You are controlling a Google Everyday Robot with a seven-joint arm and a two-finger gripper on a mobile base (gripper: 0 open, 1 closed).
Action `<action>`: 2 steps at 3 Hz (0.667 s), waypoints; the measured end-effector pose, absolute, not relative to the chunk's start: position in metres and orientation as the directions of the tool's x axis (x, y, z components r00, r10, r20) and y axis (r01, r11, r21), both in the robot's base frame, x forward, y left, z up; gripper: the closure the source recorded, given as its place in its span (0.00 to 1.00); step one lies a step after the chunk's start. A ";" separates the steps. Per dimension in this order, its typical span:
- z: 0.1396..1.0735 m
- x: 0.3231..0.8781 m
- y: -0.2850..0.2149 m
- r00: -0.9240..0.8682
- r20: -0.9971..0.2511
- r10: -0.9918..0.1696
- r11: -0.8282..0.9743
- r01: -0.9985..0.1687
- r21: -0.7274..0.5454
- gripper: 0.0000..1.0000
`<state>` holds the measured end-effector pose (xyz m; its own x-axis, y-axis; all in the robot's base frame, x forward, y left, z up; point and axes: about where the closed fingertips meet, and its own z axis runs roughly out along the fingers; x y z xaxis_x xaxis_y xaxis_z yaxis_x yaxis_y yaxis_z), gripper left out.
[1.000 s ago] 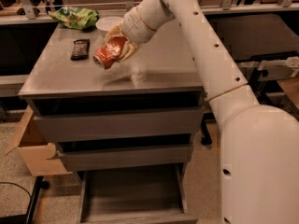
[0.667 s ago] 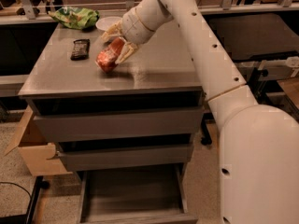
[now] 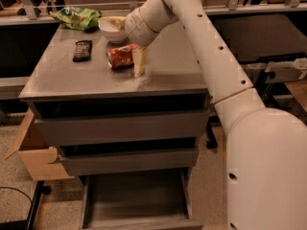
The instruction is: Pick coke can from bottom drawer and place on counter
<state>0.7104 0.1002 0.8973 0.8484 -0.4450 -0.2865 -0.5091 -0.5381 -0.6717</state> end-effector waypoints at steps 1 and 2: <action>0.905 0.714 0.061 0.829 -0.290 -0.478 -0.491 -0.526 -0.695 0.00; 0.921 0.720 0.005 0.799 -0.277 -0.534 -0.422 -0.535 -0.732 0.00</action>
Offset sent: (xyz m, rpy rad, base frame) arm 0.0126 -0.1798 0.0487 0.1094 -0.1055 -0.2457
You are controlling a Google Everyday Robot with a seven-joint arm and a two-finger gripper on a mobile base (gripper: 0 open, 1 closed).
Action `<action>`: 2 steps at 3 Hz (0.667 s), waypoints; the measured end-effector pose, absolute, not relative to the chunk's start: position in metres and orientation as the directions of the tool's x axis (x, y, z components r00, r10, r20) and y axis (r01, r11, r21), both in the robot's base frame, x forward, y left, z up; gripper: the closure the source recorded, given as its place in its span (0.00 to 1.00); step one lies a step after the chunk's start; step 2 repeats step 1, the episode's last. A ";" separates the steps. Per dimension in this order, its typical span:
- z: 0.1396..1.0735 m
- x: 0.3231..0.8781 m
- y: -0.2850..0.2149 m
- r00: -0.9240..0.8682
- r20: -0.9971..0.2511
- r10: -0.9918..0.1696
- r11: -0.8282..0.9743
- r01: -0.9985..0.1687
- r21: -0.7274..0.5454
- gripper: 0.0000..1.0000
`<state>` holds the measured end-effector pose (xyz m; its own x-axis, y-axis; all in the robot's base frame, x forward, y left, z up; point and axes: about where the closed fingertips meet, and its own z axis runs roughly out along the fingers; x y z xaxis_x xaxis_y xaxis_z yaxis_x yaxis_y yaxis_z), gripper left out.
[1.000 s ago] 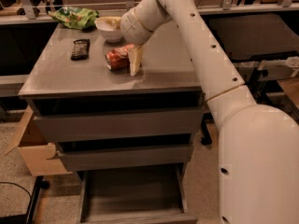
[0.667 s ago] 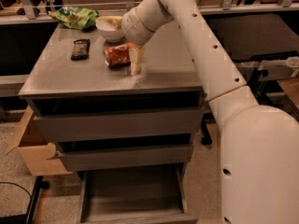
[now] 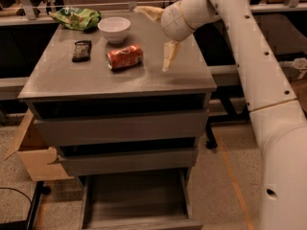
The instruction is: Pick coke can from bottom drawer and place on counter
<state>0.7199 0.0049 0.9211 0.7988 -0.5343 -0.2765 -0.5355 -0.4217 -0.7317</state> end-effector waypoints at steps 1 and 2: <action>0.920 0.720 0.000 0.795 -0.277 -0.540 -0.418 -0.539 -0.731 0.00; 0.920 0.720 0.000 0.795 -0.277 -0.540 -0.418 -0.539 -0.731 0.00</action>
Offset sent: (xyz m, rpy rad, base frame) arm 0.0000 0.0000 0.0000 0.0000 0.0000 0.0000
